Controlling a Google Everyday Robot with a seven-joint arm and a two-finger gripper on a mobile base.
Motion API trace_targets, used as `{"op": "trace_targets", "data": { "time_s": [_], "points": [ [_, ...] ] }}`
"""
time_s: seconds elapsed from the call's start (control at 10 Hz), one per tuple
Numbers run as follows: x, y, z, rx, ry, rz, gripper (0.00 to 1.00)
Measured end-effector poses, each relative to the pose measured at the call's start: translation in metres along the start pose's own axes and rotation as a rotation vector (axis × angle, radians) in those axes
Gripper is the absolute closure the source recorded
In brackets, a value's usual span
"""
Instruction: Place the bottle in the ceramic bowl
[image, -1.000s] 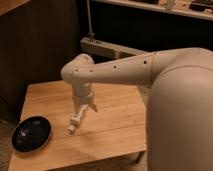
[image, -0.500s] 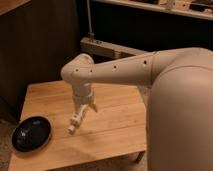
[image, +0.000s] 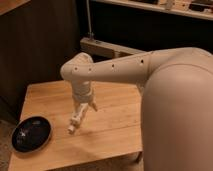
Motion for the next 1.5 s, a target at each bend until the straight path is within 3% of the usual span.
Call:
{"op": "trace_targets", "data": {
  "time_s": [0.5,0.9,1.5],
  "points": [
    [-0.024,0.012,0.006,-0.017,0.002,0.058,0.35],
    [-0.033,0.018,0.036,-0.052,-0.018,0.119,0.35],
    [-0.051,0.025,0.054,-0.07,-0.013,0.143,0.35]
  ]
}}
